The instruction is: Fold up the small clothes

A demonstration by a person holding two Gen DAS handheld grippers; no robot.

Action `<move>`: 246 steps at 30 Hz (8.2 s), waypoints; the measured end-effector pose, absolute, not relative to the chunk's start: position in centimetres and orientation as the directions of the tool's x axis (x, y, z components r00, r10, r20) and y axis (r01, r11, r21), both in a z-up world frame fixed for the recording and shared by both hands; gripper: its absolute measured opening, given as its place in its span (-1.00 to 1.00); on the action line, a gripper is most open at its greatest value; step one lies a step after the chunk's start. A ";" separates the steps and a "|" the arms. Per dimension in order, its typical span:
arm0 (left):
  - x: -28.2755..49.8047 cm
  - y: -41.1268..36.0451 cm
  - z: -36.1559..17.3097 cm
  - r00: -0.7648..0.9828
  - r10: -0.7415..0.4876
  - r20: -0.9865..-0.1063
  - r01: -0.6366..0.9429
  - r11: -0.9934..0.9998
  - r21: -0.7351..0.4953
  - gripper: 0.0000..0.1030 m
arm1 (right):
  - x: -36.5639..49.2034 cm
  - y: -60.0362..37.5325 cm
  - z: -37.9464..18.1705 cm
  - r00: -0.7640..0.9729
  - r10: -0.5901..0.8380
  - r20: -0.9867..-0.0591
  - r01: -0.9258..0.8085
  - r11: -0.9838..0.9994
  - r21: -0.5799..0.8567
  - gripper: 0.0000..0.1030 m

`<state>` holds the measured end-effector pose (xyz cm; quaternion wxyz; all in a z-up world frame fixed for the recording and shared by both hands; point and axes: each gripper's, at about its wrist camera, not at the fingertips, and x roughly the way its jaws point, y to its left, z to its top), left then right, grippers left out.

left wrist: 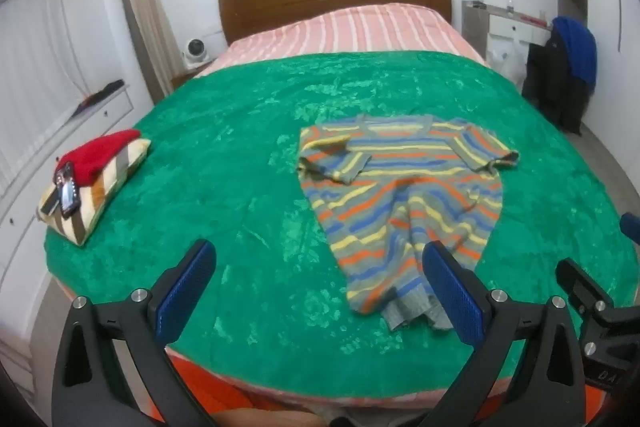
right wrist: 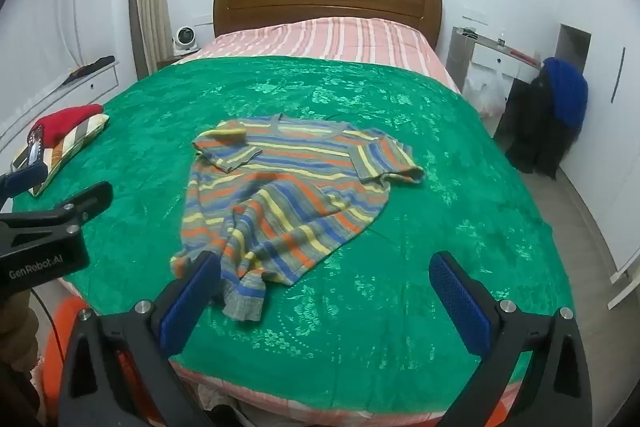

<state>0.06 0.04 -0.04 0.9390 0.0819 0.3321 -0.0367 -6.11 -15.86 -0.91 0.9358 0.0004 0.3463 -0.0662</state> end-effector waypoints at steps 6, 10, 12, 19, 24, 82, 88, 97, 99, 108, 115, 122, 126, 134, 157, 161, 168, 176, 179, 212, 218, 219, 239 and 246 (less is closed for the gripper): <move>-0.3 -0.4 -0.2 0.751 -0.038 -0.660 0.154 0.981 0.119 1.00 | -6.3 -15.1 -0.7 0.748 -0.127 -0.651 0.126 0.991 -0.050 0.99; -0.5 -0.9 -0.8 0.729 -0.067 -0.681 0.195 0.974 0.112 1.00 | -6.3 -14.6 -0.2 0.747 -0.135 -0.651 0.123 0.990 -0.065 0.99; -0.3 -0.9 -1.3 0.713 -0.081 -0.697 0.208 0.973 0.099 1.00 | -6.4 -15.0 -0.6 0.746 -0.131 -0.653 0.128 0.990 -0.052 0.99; -0.5 -1.8 -2.1 0.694 -0.088 -0.714 0.232 0.967 0.106 1.00 | -6.2 -15.5 -0.7 0.732 -0.157 -0.663 0.155 0.986 -0.064 0.99; -0.8 -1.9 -2.1 0.698 -0.079 -0.712 0.228 0.967 0.116 1.00 | -6.3 -16.0 -0.7 0.733 -0.187 -0.654 0.179 0.981 -0.079 1.00; -0.1 -0.4 -2.3 0.684 -0.100 -0.722 0.189 0.981 0.044 1.00 | -6.2 -15.8 -0.2 0.705 -0.282 -0.651 0.236 0.959 -0.160 0.99; -0.1 -0.3 -2.4 0.682 -0.094 -0.725 0.188 0.981 0.050 1.00 | -6.0 -15.8 -0.4 0.695 -0.288 -0.658 0.238 0.957 -0.168 0.99; -0.2 -0.3 -2.5 0.678 -0.091 -0.729 0.193 0.980 0.057 1.00 | -6.1 -15.9 -0.4 0.690 -0.304 -0.657 0.250 0.952 -0.178 0.99; -0.2 -0.4 -2.6 0.676 -0.090 -0.731 0.195 0.979 0.059 1.00 | -6.1 -16.1 -0.4 0.688 -0.307 -0.657 0.254 0.951 -0.179 0.99; -0.1 -0.5 -2.8 0.675 -0.091 -0.733 0.198 0.978 0.061 1.00 | -6.0 -16.3 -0.5 0.683 -0.315 -0.659 0.260 0.948 -0.185 0.99; -0.2 -0.7 -2.9 0.671 -0.090 -0.736 0.204 0.977 0.066 1.00 | -6.0 -16.3 -0.6 0.679 -0.319 -0.661 0.263 0.947 -0.187 0.99; -0.2 -0.7 -2.9 0.671 -0.089 -0.736 0.204 0.977 0.068 1.00 | -6.0 -16.3 -0.7 0.675 -0.325 -0.663 0.263 0.945 -0.196 0.99; -0.3 -0.8 -2.9 0.671 -0.089 -0.736 0.206 0.976 0.070 1.00 | -6.1 -16.3 -0.9 0.671 -0.332 -0.663 0.264 0.943 -0.204 0.99; -0.4 -0.8 -2.9 0.670 -0.090 -0.737 0.208 0.976 0.070 1.00 | -6.0 -16.4 -0.8 0.663 -0.340 -0.667 0.272 0.939 -0.209 0.99; -0.6 -1.0 -3.4 0.666 -0.085 -0.741 0.211 0.974 0.077 1.00 | -5.9 -16.6 -1.1 0.655 -0.343 -0.674 0.273 0.938 -0.212 0.99; -0.5 -0.9 -3.4 0.664 -0.087 -0.743 0.214 0.974 0.077 1.00 | -5.9 -16.5 -1.2 0.654 -0.344 -0.674 0.274 0.938 -0.212 0.99; 3.0 5.5 -6.2 0.573 -0.176 -0.801 0.169 0.981 -0.095 0.99 | -6.3 -19.3 -2.7 0.677 -0.290 -0.676 0.268 0.953 -0.140 0.99; 5.3 9.1 -13.5 0.361 -0.441 -0.821 0.162 0.897 -0.411 0.62 | -4.6 -23.2 -11.2 0.632 0.149 -0.761 0.166 0.933 0.320 0.98; 5.5 5.8 -14.3 0.295 -0.524 -0.799 0.271 0.848 -0.456 0.51 | -2.5 -22.3 -14.1 0.603 0.412 -0.683 0.097 0.812 0.576 0.44; 6.1 12.0 -17.4 0.312 -0.432 -0.846 0.263 0.895 -0.360 -0.16 | -6.1 -29.1 -18.3 0.567 0.492 -0.661 0.091 0.760 0.644 -0.16; 5.5 11.3 -15.8 0.309 -0.473 -0.825 0.319 0.869 -0.378 -0.97 | -4.5 -27.9 -17.9 0.478 0.478 -0.737 0.068 0.816 0.574 -0.91; 5.0 12.0 -15.3 0.310 -0.476 -0.823 0.331 0.865 -0.376 -0.97 | -4.9 -28.0 -17.0 0.468 0.463 -0.753 0.059 0.834 0.549 -0.91; 2.1 11.5 -18.7 0.263 -0.235 -0.936 0.366 0.922 -0.129 -1.00 | -5.8 -26.1 -18.8 0.313 0.253 -0.915 0.148 0.939 0.311 -0.93; 2.3 10.1 -19.6 0.295 -0.176 -0.939 0.353 0.933 -0.064 -0.99 | -4.8 -26.4 -20.9 0.326 0.236 -0.916 0.205 0.928 0.312 -0.94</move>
